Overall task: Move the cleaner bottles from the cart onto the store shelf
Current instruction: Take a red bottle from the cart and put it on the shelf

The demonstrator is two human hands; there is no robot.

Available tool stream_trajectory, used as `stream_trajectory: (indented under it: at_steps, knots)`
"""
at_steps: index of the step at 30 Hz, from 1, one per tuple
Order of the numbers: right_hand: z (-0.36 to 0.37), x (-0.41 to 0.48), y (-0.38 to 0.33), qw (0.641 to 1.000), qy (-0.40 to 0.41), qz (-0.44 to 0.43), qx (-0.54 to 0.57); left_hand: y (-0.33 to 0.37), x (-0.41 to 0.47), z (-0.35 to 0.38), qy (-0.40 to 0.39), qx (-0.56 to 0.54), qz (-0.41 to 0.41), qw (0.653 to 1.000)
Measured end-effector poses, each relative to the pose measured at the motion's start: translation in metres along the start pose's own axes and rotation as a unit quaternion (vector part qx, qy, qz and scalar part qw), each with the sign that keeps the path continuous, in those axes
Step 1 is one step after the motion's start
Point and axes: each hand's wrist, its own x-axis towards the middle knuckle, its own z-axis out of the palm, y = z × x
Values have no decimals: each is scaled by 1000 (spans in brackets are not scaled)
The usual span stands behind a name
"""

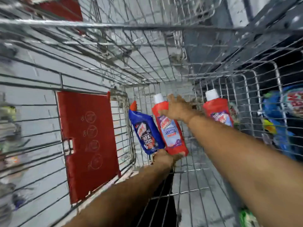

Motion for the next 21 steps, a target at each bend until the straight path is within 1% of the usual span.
stream_trajectory:
  at_steps: [4, 7, 10, 15, 18, 21]
  knots:
    - [7, 10, -1, 999, 13, 24, 46, -1, 14, 17, 3, -125, -5, 992]
    - [5, 8, -2, 996, 6, 41, 80, -10, 19, 17, 0, -145, -4, 989]
    - [-5, -9, 3, 988, 24, 46, 145, -8, 9, 10, -31, -127, 18, 991]
    - [-52, -60, -1, 967, 96, 29, 234, 20, -22, -9, -100, -79, 91, 988]
    - [-93, -104, -4, 935, 166, 10, 315, 50, -54, -23, -125, -18, 148, 981]
    - [-130, -158, -5, 902, 248, -4, 354, 85, -90, -37, -195, 23, 186, 963]
